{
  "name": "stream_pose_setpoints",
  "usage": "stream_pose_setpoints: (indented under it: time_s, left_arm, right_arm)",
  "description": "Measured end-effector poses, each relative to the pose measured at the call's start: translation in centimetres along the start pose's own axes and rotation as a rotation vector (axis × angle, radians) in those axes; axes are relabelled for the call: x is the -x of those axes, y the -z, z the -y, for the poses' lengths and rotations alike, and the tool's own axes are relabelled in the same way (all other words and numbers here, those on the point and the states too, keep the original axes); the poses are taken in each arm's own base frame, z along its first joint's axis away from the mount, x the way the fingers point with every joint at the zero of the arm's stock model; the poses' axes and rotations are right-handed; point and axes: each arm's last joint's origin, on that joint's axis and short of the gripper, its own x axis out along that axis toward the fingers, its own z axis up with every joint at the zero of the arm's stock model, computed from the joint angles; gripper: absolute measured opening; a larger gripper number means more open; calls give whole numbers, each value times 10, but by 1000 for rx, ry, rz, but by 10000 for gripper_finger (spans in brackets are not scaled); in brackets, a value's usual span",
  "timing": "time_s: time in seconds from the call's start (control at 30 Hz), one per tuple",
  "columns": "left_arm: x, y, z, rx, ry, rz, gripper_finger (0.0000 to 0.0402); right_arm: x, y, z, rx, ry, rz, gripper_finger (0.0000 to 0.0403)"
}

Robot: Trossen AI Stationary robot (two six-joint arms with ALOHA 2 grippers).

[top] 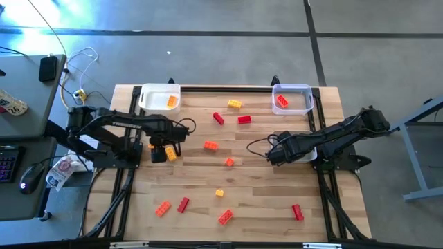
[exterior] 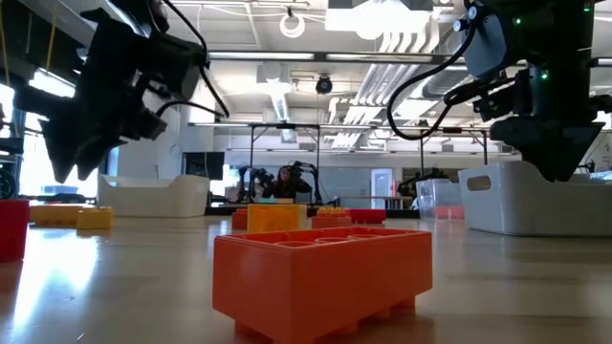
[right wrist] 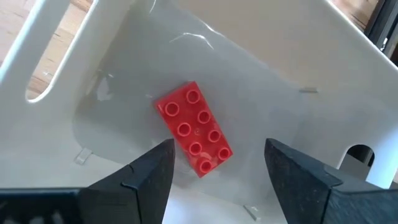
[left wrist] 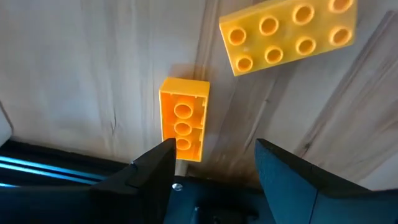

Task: Sort & place blocks by color
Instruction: Put the yellow game piece into the white bin

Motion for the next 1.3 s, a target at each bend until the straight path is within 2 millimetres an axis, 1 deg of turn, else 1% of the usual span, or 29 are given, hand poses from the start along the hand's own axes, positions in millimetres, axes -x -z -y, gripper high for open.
stream_pose_setpoints:
  time_s: [0.13, 0.3, 0.5, 0.67, 0.93, 1.1, 1.2, 1.3]
  left_arm:
    - [-10, -8, -4, -14, 5, -66, 204]
    - [-22, -15, -17, 13, 15, -136, 204]
    - [-31, -18, -30, 4, 47, -176, 204]
    - [-38, -21, -36, -6, 71, -208, 204]
    - [-47, -29, -41, 6, 84, -203, 204]
    - [-50, -32, -41, 31, 75, -186, 204]
    - [-50, -34, -41, 49, 71, -176, 195]
    - [-50, -34, -41, 64, 69, -168, 174]
  right_arm:
    - [0, 0, -1, -4, -12, 3, 236]
    - [0, 0, -2, -6, -20, 3, 236]
    - [0, 0, -2, -6, -20, 2, 236]
    - [0, 0, -2, -5, -20, 2, 236]
    - [0, 0, -2, -3, -20, 2, 236]
    - [0, 0, -2, -2, -20, -2, 236]
    - [0, 0, -2, -5, -21, -4, 236]
    - [0, 0, -2, -5, -21, -4, 236]
